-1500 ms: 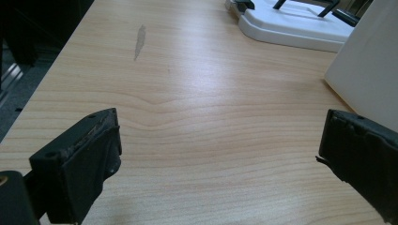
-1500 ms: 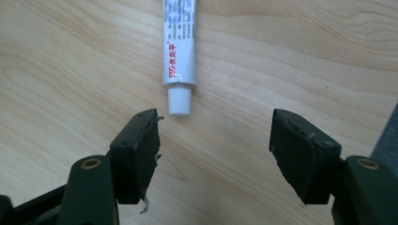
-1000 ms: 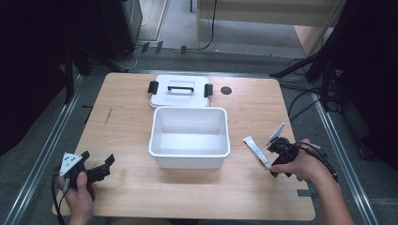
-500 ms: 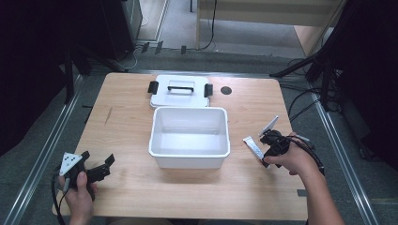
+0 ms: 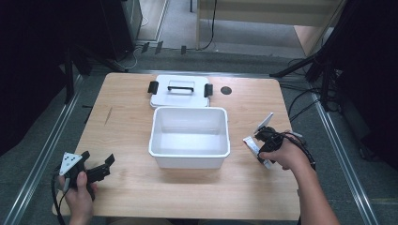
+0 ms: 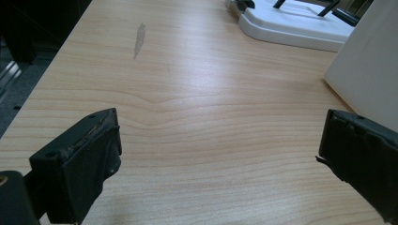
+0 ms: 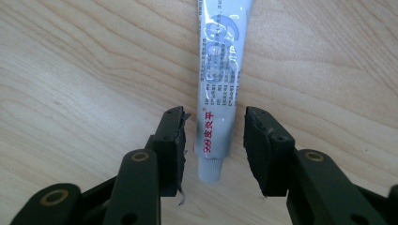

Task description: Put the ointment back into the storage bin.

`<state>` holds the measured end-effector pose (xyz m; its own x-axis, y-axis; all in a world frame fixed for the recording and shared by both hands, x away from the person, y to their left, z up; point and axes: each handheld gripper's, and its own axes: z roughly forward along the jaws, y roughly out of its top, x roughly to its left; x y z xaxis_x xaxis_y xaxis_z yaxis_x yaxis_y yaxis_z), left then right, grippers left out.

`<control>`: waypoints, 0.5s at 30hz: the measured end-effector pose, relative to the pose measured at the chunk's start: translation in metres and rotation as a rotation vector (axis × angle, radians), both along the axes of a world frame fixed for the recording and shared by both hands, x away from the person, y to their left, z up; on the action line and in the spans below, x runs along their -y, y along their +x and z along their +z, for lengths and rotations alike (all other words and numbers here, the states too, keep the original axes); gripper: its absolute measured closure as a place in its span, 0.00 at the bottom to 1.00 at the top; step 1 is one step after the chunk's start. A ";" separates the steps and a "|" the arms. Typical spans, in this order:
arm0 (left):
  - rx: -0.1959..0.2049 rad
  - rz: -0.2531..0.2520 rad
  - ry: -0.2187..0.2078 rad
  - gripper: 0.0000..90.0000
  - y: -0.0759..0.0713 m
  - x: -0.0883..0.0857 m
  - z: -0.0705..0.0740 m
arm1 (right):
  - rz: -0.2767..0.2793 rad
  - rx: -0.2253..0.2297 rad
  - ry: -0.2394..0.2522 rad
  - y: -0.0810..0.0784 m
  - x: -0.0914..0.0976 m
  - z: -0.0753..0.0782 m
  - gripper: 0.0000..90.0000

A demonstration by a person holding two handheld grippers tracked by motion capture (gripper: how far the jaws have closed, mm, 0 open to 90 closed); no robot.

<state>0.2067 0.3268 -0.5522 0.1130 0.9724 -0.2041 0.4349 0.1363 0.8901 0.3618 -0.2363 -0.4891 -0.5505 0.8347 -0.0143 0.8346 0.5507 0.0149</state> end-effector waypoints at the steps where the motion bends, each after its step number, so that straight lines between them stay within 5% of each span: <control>1: 0.000 0.001 -0.001 0.00 0.000 0.000 0.000 | 0.009 0.001 -0.012 0.002 -0.001 -0.002 0.68; 15: -0.003 0.001 -0.005 0.00 0.000 0.000 0.000 | 0.004 -0.019 -0.019 0.009 -0.004 -0.011 0.74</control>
